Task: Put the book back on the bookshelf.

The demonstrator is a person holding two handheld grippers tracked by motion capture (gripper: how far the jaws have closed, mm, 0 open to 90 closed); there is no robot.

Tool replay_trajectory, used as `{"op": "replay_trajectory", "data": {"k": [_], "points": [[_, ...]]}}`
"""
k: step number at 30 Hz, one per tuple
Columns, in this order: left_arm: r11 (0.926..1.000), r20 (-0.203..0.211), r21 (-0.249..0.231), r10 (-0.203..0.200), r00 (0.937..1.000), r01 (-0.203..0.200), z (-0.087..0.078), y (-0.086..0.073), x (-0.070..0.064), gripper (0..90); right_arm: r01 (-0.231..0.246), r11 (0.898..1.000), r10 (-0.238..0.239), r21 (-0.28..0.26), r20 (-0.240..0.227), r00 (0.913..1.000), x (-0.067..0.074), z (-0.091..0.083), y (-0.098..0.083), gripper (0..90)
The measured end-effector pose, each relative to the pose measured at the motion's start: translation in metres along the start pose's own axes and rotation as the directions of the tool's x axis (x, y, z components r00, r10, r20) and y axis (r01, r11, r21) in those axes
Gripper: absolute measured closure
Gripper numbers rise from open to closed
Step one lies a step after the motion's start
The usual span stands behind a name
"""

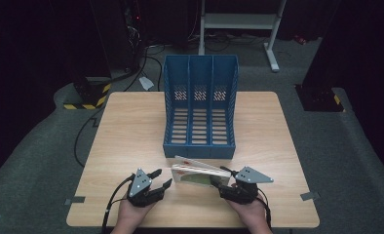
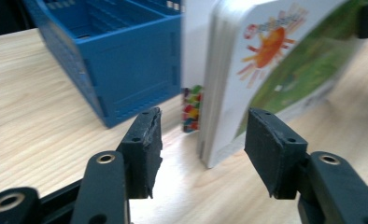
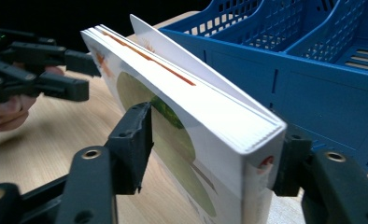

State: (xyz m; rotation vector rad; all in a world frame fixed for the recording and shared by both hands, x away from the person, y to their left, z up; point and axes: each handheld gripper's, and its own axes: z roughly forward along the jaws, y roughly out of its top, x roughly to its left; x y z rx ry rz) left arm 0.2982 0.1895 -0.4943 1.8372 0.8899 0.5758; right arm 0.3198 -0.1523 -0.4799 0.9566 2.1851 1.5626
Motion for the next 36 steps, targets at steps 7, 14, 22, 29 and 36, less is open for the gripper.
{"op": "replay_trajectory", "data": {"k": [7,14,22,29,36], "points": [[0.9948,-0.098,0.041,-0.089,0.9912,0.093,-0.006,0.005,0.033,41.0,0.009,1.0,-0.009,-0.009,-0.004,1.0,0.004,-0.004,-0.001,50.6],[0.99,-0.186,0.099,-0.081,0.9792,0.1,-0.008,-0.013,0.056,38.7,0.017,1.0,-0.017,-0.01,-0.025,0.9995,0.01,-0.005,0.0,55.1],[0.9645,-0.254,0.217,-0.094,0.9627,0.151,0.001,-0.032,0.075,36.0,0.041,0.999,-0.041,-0.008,-0.012,0.9991,0.017,-0.002,0.002,49.4],[0.9576,-0.247,0.237,-0.103,0.9635,0.163,0.003,-0.035,0.079,33.7,0.061,0.998,-0.061,0.009,0.009,0.9981,0.02,0.008,0.004,43.0],[0.9494,-0.236,0.261,-0.114,0.965,0.176,0.005,-0.035,0.079,32.8,0.107,0.994,-0.107,-0.001,0.005,0.9942,0.024,0.011,0.005,47.9]]}}
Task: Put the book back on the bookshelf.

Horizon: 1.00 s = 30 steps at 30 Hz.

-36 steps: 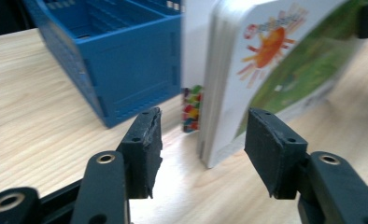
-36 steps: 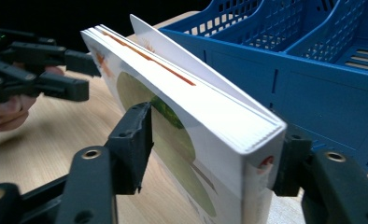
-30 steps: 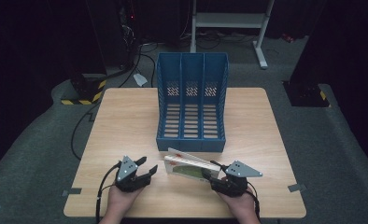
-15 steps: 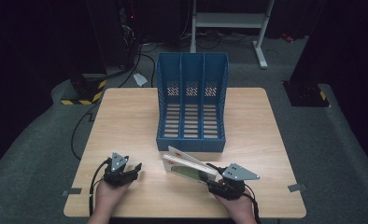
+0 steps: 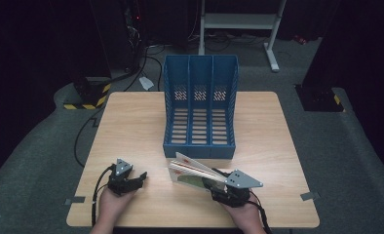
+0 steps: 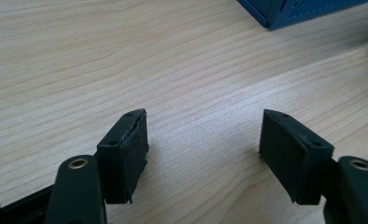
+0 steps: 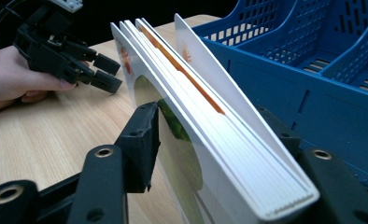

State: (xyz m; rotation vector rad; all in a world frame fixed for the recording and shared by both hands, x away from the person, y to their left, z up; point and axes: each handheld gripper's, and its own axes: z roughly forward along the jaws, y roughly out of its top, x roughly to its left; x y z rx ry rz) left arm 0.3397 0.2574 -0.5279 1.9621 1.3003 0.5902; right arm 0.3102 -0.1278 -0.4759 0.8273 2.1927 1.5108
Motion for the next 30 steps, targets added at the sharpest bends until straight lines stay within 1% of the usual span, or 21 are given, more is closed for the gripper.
{"op": "replay_trajectory", "data": {"k": [4,7,14,15,22,26,28,30], "points": [[1.0,-0.001,0.001,-0.003,1.0,0.003,0.001,0.0,0.0,32.9,-0.011,1.0,0.011,0.009,-0.003,0.9999,-0.001,-0.001,0.001,50.5],[1.0,0.0,0.002,-0.002,1.0,0.002,0.001,0.0,0.0,32.9,-0.026,1.0,0.026,0.013,-0.016,0.9995,-0.002,-0.002,0.001,53.8],[1.0,0.001,0.005,0.004,1.0,-0.004,0.001,0.0,-0.001,32.7,-0.03,0.999,0.03,0.018,-0.039,0.9988,0.0,-0.004,0.001,62.3],[0.9999,-0.001,0.007,0.01,0.9999,-0.01,0.001,0.0,0.0,32.6,-0.027,0.999,0.028,0.017,-0.039,0.9989,0.001,-0.004,0.001,63.2],[0.9999,-0.004,0.006,0.012,0.9999,-0.012,0.001,0.0,-0.001,31.9,-0.022,1.0,0.023,0.018,-0.042,0.9989,0.003,-0.004,0.0,65.0],[0.9999,-0.004,0.006,0.011,0.9999,-0.011,0.001,0.0,-0.002,31.8,-0.004,1.0,0.005,0.017,-0.038,0.9993,0.006,-0.004,0.0,69.5],[0.9999,-0.004,0.006,0.011,0.9999,-0.011,0.001,0.0,-0.002,31.8,0.014,1.0,-0.013,0.008,-0.022,0.9997,0.009,-0.004,-0.001,69.5],[0.9999,-0.004,0.006,0.012,0.9999,-0.012,0.001,0.0,-0.002,31.8,0.008,1.0,-0.007,0.009,-0.025,0.9997,0.009,-0.004,-0.001,69.4]]}}
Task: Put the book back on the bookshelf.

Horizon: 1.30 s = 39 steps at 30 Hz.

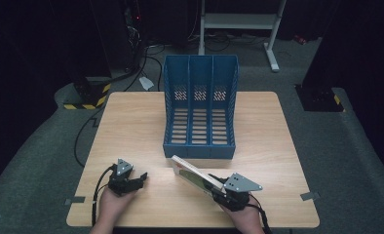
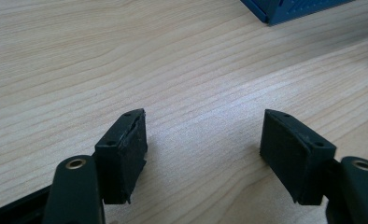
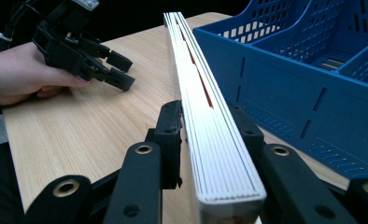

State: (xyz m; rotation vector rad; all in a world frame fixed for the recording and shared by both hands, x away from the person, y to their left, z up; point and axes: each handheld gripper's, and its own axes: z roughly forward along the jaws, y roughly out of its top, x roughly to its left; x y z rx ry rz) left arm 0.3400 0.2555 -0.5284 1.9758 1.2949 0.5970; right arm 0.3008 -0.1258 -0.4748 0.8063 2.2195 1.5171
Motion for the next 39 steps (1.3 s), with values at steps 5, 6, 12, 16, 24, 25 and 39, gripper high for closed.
{"op": "replay_trajectory", "data": {"k": [5,6,12,16,24,25,39], "points": [[1.0,0.0,0.0,0.0,1.0,0.0,0.0,0.0,0.0,31.8,-0.016,1.0,0.016,0.0,-0.002,0.9999,0.0009,0.0002,0.0007,68.1],[1.0,0.0,0.0,0.0,1.0,0.0,0.0,0.0,0.0,31.8,-0.019,1.0,0.019,-0.001,0.001,0.9998,0.0013,0.0004,0.0008,67.8],[1.0,0.0,0.0,0.0,1.0,0.0,0.0,0.0,0.0,31.8,-0.017,1.0,0.017,0.0,0.024,0.9996,0.0023,0.0009,0.0009,66.7],[1.0,0.001,0.003,0.004,1.0,-0.004,-0.0001,0.0,0.0001,31.8,-0.004,1.0,0.004,0.008,0.022,0.9997,0.004,0.0006,0.0018,69.3],[1.0,0.0,0.002,0.004,1.0,-0.004,-0.0001,0.0001,0.0,31.7,0.009,1.0,-0.009,0.009,0.039,0.9992,0.008,0.0005,0.0019,74.4],[1.0,0.0,0.002,0.004,1.0,-0.004,0.0,0.0001,0.0,31.7,0.008,1.0,-0.009,0.01,0.038,0.9992,0.0079,0.0005,0.002,74.5],[1.0,0.003,0.002,-0.001,1.0,0.001,0.0006,0.0004,-0.001,30.4,-0.014,1.0,0.013,0.017,0.054,0.9985,0.0081,0.0008,0.0028,73.6]]}}
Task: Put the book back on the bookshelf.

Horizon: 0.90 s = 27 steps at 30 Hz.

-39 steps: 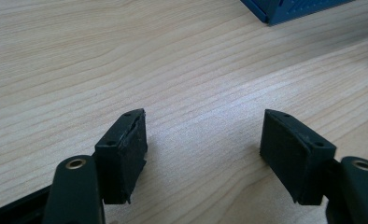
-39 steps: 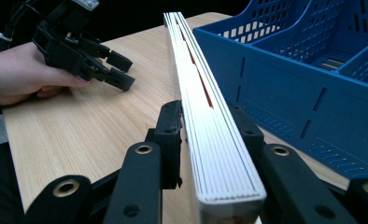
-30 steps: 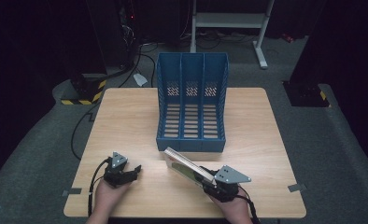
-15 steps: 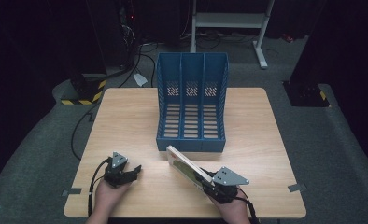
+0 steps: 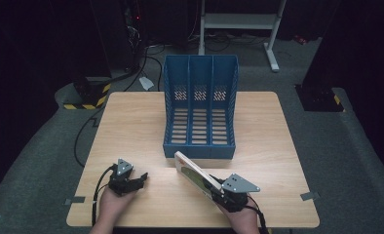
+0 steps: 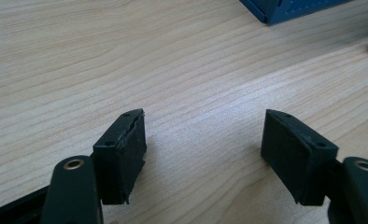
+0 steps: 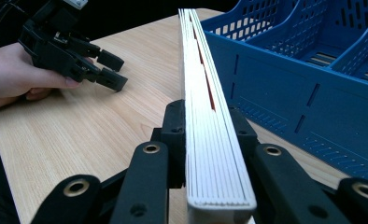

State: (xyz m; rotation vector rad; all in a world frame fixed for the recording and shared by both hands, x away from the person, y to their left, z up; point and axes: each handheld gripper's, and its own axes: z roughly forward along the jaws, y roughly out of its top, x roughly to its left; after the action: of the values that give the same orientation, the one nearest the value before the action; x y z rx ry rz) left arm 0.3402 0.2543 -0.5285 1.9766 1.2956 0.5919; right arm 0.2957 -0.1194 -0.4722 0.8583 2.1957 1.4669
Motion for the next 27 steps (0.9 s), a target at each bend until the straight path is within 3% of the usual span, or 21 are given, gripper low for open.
{"op": "replay_trajectory", "data": {"k": [27], "points": [[1.0,-0.002,0.005,-0.002,1.0,0.002,0.0,0.0001,-0.0004,28.4,-0.015,1.0,0.015,-0.008,0.003,0.9999,-0.0006,-0.0015,0.0043,75.4]]}}
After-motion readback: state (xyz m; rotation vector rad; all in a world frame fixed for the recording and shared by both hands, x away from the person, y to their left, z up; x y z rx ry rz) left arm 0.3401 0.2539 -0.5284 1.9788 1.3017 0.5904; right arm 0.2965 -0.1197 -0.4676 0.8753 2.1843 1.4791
